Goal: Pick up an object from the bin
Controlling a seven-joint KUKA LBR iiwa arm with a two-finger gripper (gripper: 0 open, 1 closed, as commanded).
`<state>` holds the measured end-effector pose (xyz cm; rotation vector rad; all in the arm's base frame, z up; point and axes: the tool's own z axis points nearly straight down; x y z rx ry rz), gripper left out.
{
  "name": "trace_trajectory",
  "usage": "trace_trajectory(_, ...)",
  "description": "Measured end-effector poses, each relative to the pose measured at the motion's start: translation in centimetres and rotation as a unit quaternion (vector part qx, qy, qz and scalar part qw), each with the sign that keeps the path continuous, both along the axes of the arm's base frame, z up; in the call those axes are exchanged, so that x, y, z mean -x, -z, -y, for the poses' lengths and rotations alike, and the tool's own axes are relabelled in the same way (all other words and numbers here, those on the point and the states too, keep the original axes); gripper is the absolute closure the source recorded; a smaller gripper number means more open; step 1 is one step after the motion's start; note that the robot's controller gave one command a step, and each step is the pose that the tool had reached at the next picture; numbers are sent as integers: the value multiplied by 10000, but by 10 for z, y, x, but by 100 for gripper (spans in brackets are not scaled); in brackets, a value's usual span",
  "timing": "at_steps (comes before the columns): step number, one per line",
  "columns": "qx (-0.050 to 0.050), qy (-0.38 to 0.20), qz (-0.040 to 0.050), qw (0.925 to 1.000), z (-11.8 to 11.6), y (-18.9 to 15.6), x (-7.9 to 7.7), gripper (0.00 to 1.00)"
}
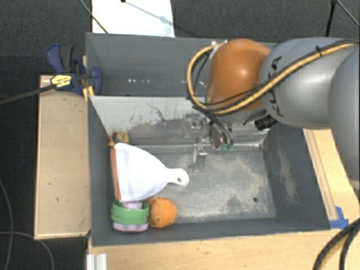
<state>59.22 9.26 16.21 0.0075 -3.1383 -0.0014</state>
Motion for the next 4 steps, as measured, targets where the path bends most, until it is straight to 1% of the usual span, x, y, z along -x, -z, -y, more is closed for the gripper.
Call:
trace_trajectory(1,-2,9,31,10000,1,-5,-1,0)
trace_trajectory(2,5,-361,72,9993,-21,22,30,0)
trace_trajectory(3,-1,-977,29,9952,-61,66,55,0)
trace_trajectory(4,-4,-454,17,9990,-69,92,59,100)
